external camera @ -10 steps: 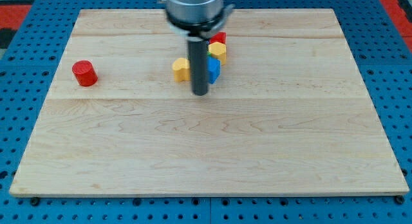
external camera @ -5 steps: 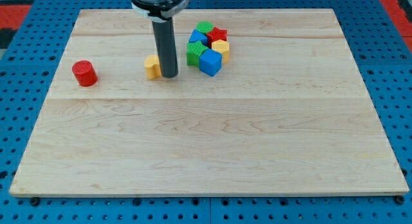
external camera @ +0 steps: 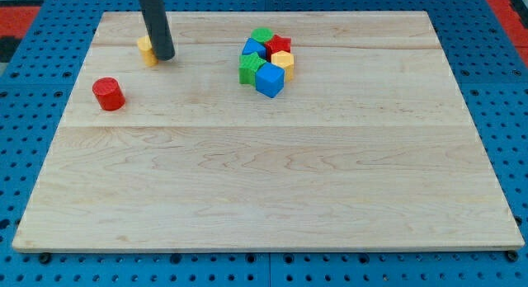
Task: Move the yellow heart towards top left
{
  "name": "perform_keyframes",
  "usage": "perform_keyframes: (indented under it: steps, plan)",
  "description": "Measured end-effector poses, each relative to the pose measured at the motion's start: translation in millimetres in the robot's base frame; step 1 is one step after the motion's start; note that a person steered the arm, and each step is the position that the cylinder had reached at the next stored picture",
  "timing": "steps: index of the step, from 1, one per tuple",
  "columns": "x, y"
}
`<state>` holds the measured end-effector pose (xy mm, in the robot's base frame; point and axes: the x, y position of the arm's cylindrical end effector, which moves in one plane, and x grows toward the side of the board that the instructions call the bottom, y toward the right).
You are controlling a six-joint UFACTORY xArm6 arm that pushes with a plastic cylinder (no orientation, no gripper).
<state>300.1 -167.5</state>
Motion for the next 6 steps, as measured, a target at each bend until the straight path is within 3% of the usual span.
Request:
perform_keyframes:
  steps: [1, 3, 6]
  plan:
    - [15.8, -14.8]
    - [8.3, -62.2]
    - [-19.4, -50.1]
